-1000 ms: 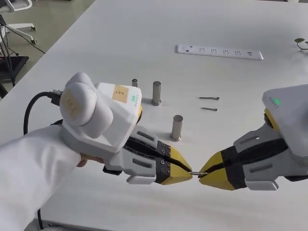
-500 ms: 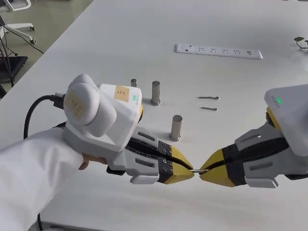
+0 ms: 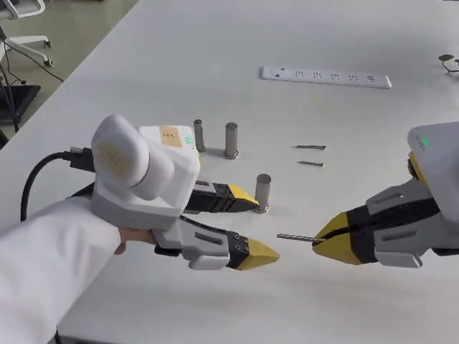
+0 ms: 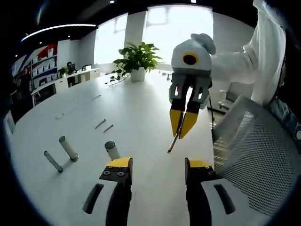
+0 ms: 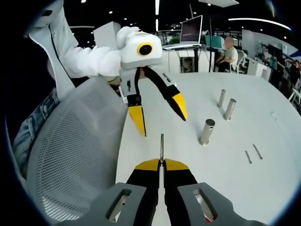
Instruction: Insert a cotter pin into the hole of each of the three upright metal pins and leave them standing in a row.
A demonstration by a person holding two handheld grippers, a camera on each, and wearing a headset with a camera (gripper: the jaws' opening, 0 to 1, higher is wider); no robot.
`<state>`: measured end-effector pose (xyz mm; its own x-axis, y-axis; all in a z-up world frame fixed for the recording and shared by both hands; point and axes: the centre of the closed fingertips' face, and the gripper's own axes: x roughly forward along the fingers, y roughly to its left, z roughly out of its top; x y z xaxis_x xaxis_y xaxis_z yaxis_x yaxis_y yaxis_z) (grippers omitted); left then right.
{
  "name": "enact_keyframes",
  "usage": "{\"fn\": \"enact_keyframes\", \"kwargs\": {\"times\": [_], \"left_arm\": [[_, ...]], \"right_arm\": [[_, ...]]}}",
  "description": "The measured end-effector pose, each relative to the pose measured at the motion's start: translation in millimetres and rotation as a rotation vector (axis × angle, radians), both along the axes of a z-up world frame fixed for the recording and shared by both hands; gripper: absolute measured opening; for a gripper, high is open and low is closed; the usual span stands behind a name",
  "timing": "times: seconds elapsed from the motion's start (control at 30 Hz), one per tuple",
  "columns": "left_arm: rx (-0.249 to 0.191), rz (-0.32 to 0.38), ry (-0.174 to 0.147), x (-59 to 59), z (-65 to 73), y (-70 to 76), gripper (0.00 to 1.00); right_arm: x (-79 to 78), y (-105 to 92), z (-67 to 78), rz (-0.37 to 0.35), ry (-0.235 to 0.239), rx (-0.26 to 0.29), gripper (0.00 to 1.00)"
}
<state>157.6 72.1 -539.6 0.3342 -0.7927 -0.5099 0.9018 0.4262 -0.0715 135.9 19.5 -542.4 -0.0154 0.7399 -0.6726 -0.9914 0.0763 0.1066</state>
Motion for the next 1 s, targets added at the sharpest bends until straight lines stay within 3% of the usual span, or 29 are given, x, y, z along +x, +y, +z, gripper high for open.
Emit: {"fn": "enact_keyframes", "kwargs": {"times": [0.1, 0.2, 0.23, 0.47, 0.63, 0.73, 1.0], "left_arm": [[0.003, 0.067, -0.013, 12.1, -4.2, 4.1, 0.48], [0.029, 0.185, -0.057, 34.1, -9.2, 15.4, 0.51], [0.017, 0.219, -0.055, 39.9, -10.7, 17.1, 0.5], [-0.001, 0.265, -0.027, 52.9, -26.0, 15.0, 0.48], [-0.004, 0.294, -0.025, 61.1, -33.6, 9.6, 0.44], [-0.026, 0.319, 0.001, 65.5, -38.3, 6.5, 0.39], [-0.027, 0.344, 0.002, 74.3, -48.9, 3.7, 0.32]], "right_arm": [[8.2, -3.0, -3.3, -0.024, 0.006, -0.016, 0.0], [17.9, -4.1, -5.1, -0.057, 0.006, -0.024, 0.0], [20.2, -4.2, -5.5, -0.061, 0.004, -0.026, 0.0], [42.5, -2.2, -9.4, -0.085, -0.019, -0.051, 0.0], [53.2, 0.3, -11.6, -0.088, -0.031, -0.058, 0.0], [58.2, 2.3, -12.7, -0.091, -0.037, -0.06, 0.0], [69.3, 4.9, -16.0, -0.089, -0.036, -0.061, 0.0]]}}
